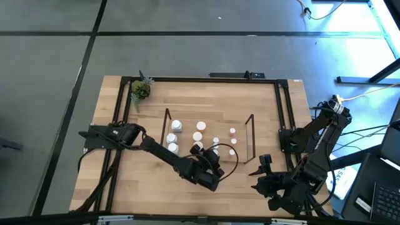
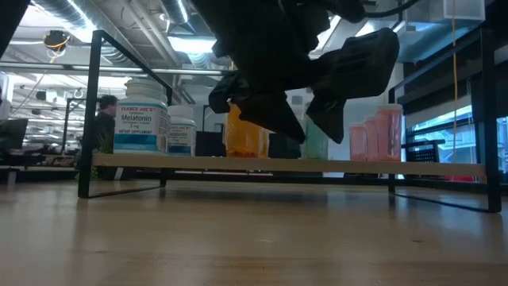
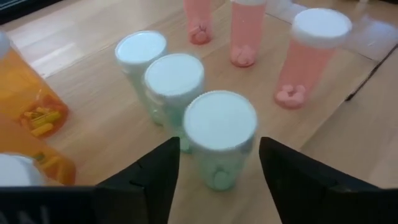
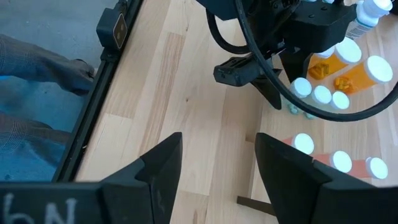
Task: Pick and place medicine bottles onto shelf by color
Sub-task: Put the light blue pill bottle on the shelf aligned with the other light blue pill bottle
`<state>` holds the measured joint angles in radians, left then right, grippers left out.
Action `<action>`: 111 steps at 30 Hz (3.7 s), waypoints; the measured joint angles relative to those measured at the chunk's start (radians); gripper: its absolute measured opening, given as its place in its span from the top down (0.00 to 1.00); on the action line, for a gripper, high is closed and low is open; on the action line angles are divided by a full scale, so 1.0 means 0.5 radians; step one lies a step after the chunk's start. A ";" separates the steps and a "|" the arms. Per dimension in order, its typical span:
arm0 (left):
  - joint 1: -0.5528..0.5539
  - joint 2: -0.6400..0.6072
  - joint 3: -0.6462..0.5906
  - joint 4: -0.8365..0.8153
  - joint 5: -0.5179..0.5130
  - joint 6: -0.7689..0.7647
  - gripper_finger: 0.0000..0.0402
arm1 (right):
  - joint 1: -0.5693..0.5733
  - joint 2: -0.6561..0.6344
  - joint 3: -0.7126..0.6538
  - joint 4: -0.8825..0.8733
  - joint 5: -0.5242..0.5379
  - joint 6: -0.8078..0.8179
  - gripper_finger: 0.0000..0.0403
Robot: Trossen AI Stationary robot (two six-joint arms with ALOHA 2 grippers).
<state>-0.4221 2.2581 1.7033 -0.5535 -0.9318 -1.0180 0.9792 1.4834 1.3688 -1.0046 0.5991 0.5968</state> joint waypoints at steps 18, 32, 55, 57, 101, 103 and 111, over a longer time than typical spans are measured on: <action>-0.124 0.000 0.363 -0.139 -0.210 0.368 0.45 | 0.000 0.000 0.000 0.021 0.000 0.002 0.49; -0.244 0.000 0.575 -0.323 -0.307 0.551 0.45 | 0.000 0.000 0.000 0.026 0.000 0.000 0.49; -0.565 0.000 0.562 -0.386 -0.015 -0.077 0.45 | 0.000 0.000 0.000 0.027 0.000 -0.002 0.49; -0.597 0.000 0.562 -0.415 0.003 -0.205 0.45 | 0.000 0.000 0.000 0.027 0.000 0.001 0.49; -0.848 0.000 0.560 -0.920 0.154 -1.103 0.45 | -0.310 0.455 0.000 0.146 -0.475 1.048 0.49; -0.851 0.000 0.560 -0.922 0.154 -1.103 0.45 | -0.318 0.505 0.000 0.147 -0.488 1.049 0.49; -0.873 0.000 0.560 -0.939 0.154 -1.102 0.45 | -0.409 0.629 0.000 0.216 -0.503 1.051 0.49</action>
<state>-0.8585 2.2581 1.9831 -1.0229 -0.8546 -1.5692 0.7747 1.7981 1.3689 -0.8965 0.3476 1.1224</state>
